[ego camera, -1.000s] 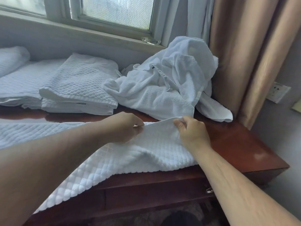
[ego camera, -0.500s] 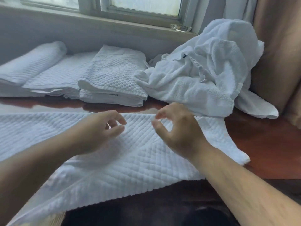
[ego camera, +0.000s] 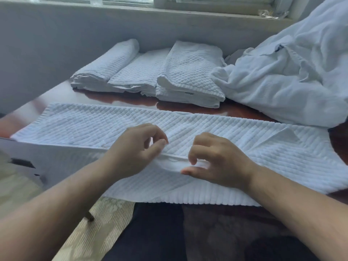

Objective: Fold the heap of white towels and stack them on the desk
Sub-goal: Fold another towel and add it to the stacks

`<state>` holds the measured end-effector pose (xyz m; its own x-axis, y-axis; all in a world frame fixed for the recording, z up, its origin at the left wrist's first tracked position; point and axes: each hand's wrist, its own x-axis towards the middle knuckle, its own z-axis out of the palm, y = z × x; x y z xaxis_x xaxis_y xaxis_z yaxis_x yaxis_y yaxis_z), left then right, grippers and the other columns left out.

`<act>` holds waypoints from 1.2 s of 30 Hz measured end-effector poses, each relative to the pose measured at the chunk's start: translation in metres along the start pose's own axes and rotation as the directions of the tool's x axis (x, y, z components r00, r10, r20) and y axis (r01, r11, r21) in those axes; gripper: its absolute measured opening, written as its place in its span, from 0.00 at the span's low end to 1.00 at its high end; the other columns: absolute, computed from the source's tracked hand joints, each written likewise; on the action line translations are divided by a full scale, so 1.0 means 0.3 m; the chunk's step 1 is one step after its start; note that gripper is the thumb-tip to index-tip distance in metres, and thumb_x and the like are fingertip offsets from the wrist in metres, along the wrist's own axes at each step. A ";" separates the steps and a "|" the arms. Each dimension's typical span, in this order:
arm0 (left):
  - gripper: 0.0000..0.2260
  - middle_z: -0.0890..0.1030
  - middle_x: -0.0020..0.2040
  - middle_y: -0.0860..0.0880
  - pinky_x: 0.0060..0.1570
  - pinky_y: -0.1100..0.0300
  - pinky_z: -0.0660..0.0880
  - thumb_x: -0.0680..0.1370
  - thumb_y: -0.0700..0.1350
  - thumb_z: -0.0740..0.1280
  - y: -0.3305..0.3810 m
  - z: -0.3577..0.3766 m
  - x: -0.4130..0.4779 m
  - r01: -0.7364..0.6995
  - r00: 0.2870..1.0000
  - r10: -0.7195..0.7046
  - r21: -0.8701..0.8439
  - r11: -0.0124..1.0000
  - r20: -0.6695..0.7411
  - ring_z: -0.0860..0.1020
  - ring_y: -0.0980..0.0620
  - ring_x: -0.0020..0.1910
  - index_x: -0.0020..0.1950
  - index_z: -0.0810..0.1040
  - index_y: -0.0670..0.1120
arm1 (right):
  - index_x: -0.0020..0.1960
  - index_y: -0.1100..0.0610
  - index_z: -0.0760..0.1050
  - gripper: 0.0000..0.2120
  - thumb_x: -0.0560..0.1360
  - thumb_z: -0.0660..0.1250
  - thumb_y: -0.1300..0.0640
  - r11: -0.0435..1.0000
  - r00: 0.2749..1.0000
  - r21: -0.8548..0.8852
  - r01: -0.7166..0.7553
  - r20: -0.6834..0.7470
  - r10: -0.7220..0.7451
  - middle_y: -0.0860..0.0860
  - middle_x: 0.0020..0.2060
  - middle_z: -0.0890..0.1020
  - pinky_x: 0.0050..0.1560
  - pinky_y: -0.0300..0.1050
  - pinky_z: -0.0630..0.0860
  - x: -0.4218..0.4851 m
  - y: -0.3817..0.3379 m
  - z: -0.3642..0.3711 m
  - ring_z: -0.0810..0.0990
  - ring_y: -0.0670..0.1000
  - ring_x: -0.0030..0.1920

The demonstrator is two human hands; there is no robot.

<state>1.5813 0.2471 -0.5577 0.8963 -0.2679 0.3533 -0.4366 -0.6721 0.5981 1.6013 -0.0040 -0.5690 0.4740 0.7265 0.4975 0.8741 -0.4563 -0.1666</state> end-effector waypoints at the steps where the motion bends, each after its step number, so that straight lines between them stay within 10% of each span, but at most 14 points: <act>1: 0.07 0.77 0.39 0.58 0.34 0.65 0.67 0.77 0.55 0.63 0.018 0.007 -0.010 -0.051 0.998 0.051 0.012 0.999 0.026 0.74 0.53 0.35 0.44 0.79 0.56 | 0.37 0.53 0.73 0.16 0.77 0.71 0.44 1.000 1.000 0.003 -0.015 0.002 0.015 0.44 0.34 0.72 0.31 0.41 0.71 0.000 -0.003 -0.004 0.69 0.44 0.34; 16: 0.09 0.85 0.43 0.61 0.47 0.64 0.79 0.78 0.56 0.70 0.145 0.063 -0.090 0.015 0.930 -0.071 0.155 0.988 0.361 0.80 0.67 0.42 0.51 0.86 0.54 | 0.29 0.51 0.61 0.24 0.81 0.62 0.51 0.967 0.971 0.146 -0.209 -0.088 0.224 0.46 0.21 0.64 0.23 0.42 0.60 0.009 0.002 -0.003 0.63 0.51 0.21; 26: 0.06 0.79 0.44 0.57 0.47 0.57 0.74 0.82 0.54 0.62 0.142 0.133 -0.151 -0.009 0.914 -0.077 0.208 0.978 0.399 0.75 0.59 0.45 0.49 0.73 0.54 | 0.28 0.49 0.59 0.25 0.82 0.59 0.46 0.947 0.955 0.201 -0.251 -0.111 0.276 0.46 0.21 0.64 0.25 0.41 0.61 0.009 -0.002 -0.007 0.64 0.52 0.23; 31: 0.05 0.76 0.36 0.56 0.33 0.66 0.64 0.84 0.54 0.59 0.150 0.077 -0.125 0.088 0.943 -0.100 0.051 0.995 0.317 0.73 0.62 0.36 0.48 0.67 0.59 | 0.34 0.51 0.77 0.28 0.81 0.53 0.34 0.855 0.890 0.266 -0.444 0.237 0.389 0.43 0.27 0.78 0.33 0.33 0.70 0.027 -0.015 -0.074 0.77 0.42 0.30; 36: 0.04 0.75 0.31 0.68 0.26 0.73 0.65 0.81 0.53 0.66 0.184 -0.003 0.041 0.094 0.960 -0.079 -0.044 0.995 0.270 0.73 0.67 0.29 0.47 0.74 0.58 | 0.32 0.50 0.64 0.26 0.75 0.61 0.30 0.845 0.797 0.208 -0.492 0.498 0.341 0.41 0.27 0.67 0.32 0.38 0.64 0.044 0.000 -0.179 0.65 0.42 0.29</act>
<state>1.5680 0.2074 -0.5196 0.9155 -0.3904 0.0973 -0.3531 -0.6635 0.6596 1.6017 -0.0219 -0.5165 0.7291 0.6792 -0.0842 0.5278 -0.6363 -0.5626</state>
